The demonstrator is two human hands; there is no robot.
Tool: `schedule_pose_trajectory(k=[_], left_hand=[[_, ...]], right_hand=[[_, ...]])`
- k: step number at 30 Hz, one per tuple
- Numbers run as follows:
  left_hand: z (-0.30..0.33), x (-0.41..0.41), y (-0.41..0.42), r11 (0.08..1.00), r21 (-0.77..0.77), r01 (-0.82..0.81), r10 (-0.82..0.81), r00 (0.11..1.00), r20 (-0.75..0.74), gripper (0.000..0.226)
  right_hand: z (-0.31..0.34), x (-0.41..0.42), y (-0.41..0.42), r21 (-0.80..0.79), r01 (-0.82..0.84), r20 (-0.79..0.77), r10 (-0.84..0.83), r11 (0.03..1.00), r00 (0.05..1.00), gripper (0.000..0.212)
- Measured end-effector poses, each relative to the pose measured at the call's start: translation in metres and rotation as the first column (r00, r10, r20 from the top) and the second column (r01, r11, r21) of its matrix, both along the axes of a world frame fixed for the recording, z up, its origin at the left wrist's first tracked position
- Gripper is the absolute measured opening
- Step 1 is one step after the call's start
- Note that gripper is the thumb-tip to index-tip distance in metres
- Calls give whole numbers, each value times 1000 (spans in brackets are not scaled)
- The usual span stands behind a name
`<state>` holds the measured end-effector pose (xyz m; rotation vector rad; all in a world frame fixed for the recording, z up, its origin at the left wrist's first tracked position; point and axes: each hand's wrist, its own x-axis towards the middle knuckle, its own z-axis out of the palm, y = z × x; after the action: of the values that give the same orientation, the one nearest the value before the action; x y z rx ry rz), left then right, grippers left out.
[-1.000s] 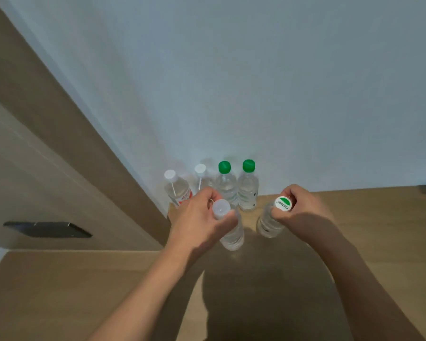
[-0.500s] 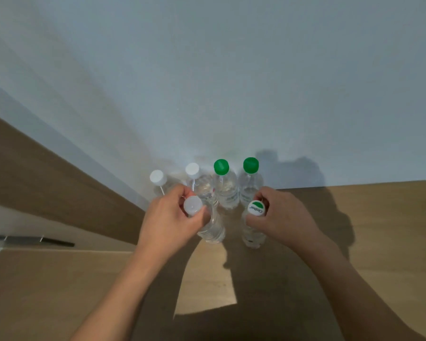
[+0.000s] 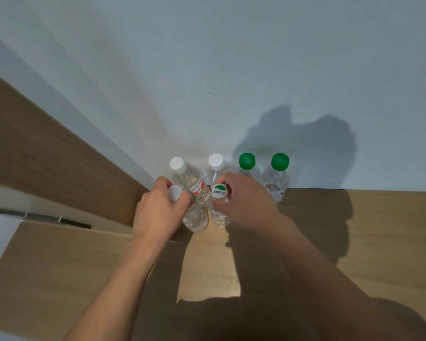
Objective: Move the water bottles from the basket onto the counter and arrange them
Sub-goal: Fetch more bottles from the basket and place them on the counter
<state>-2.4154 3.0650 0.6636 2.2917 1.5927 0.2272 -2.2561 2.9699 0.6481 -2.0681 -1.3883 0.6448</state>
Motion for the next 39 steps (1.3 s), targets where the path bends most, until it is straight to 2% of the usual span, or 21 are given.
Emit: schedule_pose_trajectory(k=[7,11,13,15,20,25,30,34,39], left_hand=[[7,-4,7,997,-48,62,-70,980,-188,30],[10,-6,5,993,-60,104,-114,974,-195,27],[11,-6,3,991,-57,122,-131,973,-187,26],[13,-7,1,989,-57,139,-147,972,-183,25],[17,-8,-1,984,-47,169,-175,971,-165,23],[19,-22,-15,985,37,169,-163,977,-136,27],[21,-33,-18,983,15,184,-180,971,-158,26],[21,-37,-27,980,-51,194,-200,960,-196,23],[29,-41,-30,971,-42,236,-237,927,-291,29]], right_hand=[[-15,-5,4,41,-40,-92,44,998,995,17],[-9,-10,-3,19,-54,-111,56,998,992,28],[-3,-12,-5,24,-44,-126,46,999,991,23],[2,-16,-5,1,-37,-102,37,999,994,15],[2,-29,-3,29,51,-35,-50,998,998,19],[5,-36,-10,-74,63,126,-54,995,991,21],[16,-40,-13,-210,44,62,-32,977,998,18],[13,-41,-20,-185,57,69,-45,981,997,22],[19,-49,-26,-135,56,79,-45,989,996,22]])
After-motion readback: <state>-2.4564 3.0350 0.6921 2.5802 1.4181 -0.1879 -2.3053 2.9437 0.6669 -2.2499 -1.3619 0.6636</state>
